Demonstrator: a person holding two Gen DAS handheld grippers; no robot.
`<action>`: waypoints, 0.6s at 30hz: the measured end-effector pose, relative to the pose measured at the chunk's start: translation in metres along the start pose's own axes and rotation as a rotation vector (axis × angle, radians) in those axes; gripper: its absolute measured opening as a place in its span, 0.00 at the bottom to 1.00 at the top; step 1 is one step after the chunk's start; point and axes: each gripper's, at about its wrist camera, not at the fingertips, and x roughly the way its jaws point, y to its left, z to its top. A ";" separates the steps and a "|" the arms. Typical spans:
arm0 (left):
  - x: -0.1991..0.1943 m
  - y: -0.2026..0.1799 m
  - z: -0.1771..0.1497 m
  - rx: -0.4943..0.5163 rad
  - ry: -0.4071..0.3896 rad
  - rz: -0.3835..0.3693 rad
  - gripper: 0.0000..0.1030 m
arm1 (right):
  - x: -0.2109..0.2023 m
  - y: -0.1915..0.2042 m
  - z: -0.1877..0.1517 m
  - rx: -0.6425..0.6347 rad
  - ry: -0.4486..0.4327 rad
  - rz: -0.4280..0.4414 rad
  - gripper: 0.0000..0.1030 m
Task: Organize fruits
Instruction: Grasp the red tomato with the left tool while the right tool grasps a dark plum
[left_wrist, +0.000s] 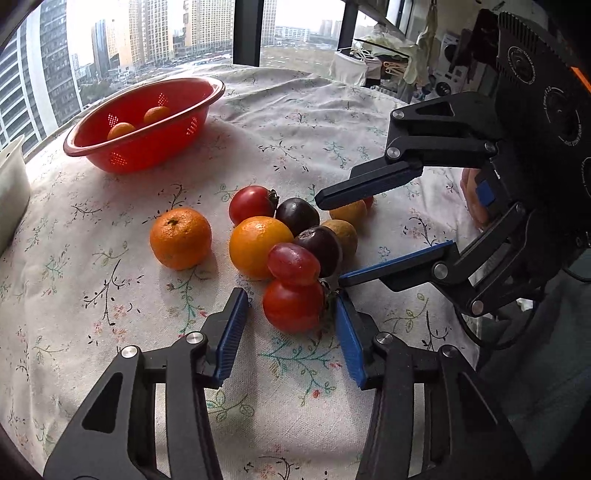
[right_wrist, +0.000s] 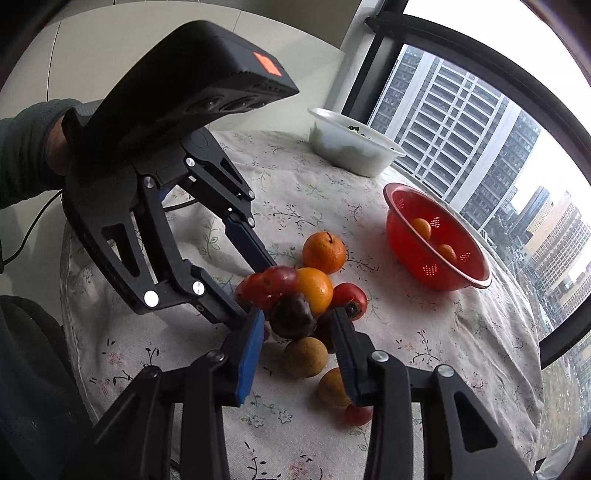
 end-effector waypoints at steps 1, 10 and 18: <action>0.000 0.000 0.000 0.000 -0.001 -0.002 0.43 | 0.000 0.000 0.000 -0.002 0.001 0.001 0.39; 0.000 -0.003 0.001 0.014 0.004 -0.005 0.38 | 0.004 0.005 0.001 -0.032 0.015 -0.009 0.36; 0.000 -0.004 0.000 0.024 0.002 0.001 0.33 | 0.008 0.009 0.003 -0.065 0.022 -0.031 0.32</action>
